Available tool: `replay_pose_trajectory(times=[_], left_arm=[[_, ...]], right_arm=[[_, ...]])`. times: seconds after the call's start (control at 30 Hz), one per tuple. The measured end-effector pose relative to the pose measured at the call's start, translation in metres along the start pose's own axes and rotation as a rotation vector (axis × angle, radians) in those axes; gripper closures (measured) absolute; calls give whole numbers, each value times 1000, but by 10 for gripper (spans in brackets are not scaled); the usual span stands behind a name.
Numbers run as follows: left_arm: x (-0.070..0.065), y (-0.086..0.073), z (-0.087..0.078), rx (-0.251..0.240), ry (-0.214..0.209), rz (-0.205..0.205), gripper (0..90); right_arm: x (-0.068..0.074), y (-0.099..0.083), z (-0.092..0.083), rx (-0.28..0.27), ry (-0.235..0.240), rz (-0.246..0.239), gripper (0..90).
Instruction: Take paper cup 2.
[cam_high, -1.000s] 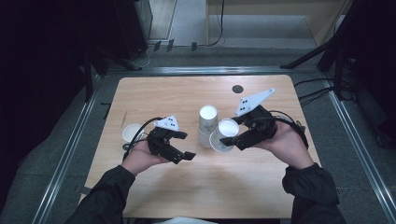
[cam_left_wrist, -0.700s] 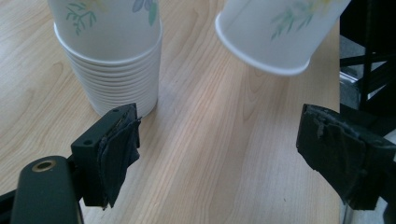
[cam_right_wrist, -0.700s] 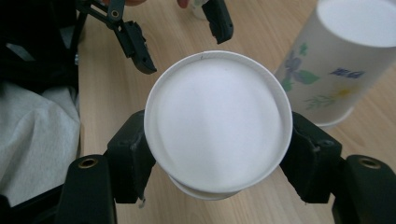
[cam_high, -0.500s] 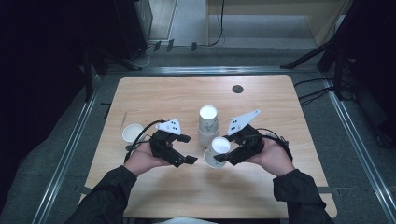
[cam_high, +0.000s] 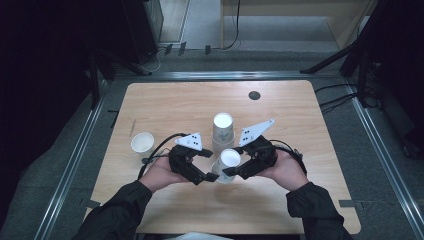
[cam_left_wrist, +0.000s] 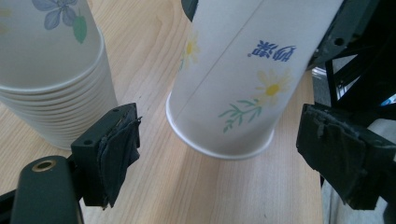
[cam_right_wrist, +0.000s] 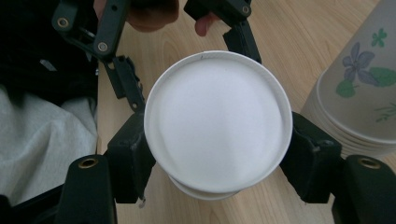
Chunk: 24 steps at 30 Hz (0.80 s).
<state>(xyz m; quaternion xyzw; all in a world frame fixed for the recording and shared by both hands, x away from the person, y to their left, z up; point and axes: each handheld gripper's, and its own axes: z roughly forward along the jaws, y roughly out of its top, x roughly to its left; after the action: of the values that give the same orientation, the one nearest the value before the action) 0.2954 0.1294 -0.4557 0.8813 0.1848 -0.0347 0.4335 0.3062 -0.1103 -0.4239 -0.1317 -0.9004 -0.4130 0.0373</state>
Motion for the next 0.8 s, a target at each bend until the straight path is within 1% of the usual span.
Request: replay_pose_trajectory(times=[0.03,0.13,0.23,0.37,0.5,0.53,0.57,0.67,0.73,0.77,0.8], left_arm=[[0,0,1,2,-6,0,137],[-3,0,4,10,-4,14,137],[-5,0,5,-5,2,20,137],[-6,0,4,-25,-4,24,146],[-6,1,3,-36,0,31,161],[-6,0,2,-38,0,30,168],[-6,0,2,-47,1,33,199],[-6,0,1,-45,9,49,219],[-8,0,1,-48,11,50,233],[-8,0,1,-48,5,55,261],[-9,0,1,-46,8,61,277]], right_arm=[[0,1,0,-5,6,6,333],[1,4,0,-16,8,13,334],[3,7,0,-37,14,25,334],[4,9,-1,-68,23,36,334],[4,10,0,-75,25,38,333],[4,10,0,-73,28,39,333],[3,10,1,-78,28,41,333],[4,10,1,-81,22,53,336],[4,11,2,-78,17,54,337],[4,11,2,-76,16,54,338],[4,11,2,-72,12,55,340]])
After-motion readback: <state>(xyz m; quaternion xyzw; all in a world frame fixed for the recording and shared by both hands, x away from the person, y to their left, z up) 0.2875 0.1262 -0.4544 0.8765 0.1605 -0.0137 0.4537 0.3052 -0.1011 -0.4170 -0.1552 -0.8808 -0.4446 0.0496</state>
